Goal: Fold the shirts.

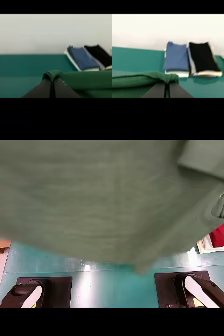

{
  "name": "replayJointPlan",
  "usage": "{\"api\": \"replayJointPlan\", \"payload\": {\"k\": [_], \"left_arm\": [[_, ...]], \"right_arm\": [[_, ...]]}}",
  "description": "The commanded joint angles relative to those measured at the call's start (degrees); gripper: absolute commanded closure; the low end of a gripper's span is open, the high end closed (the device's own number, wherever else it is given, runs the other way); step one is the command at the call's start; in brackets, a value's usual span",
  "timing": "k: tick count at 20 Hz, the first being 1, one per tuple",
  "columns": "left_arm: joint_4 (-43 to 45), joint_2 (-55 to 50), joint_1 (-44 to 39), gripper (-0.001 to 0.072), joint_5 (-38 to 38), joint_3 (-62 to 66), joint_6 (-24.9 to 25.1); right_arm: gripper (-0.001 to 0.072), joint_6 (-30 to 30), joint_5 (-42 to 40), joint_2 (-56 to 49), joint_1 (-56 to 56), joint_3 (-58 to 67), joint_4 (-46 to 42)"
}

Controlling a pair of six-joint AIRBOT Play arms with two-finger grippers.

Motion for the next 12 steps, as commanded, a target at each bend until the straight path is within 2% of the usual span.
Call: {"api": "replayJointPlan", "payload": {"k": [1,4,6,9,12], "left_arm": [[-0.22,-9.99,0.02,0.0685,-8.41,-9.73,-0.17],[-2.21,-19.96,0.00,0.0685,-5.53,-21.62,0.42],[-2.86,-27.32,-0.66,0.0685,-1.60,-27.63,2.86],[-3.04,-36.76,-0.92,0.0685,2.73,-30.08,5.38],[-2.89,-39.32,-0.92,0.0685,4.28,-30.10,6.01]], "right_arm": [[0.0693,0.00,3.72,-6.10,2.38,-8.79,0.96],[0.0692,0.04,5.92,-15.91,9.31,-16.41,-8.20],[0.0692,0.04,4.72,-22.97,13.70,-20.52,-12.39],[0.0692,0.28,0.42,-31.71,17.81,-23.37,-14.19],[0.0692,0.31,-2.64,-35.60,19.93,-23.28,-14.19]]}}
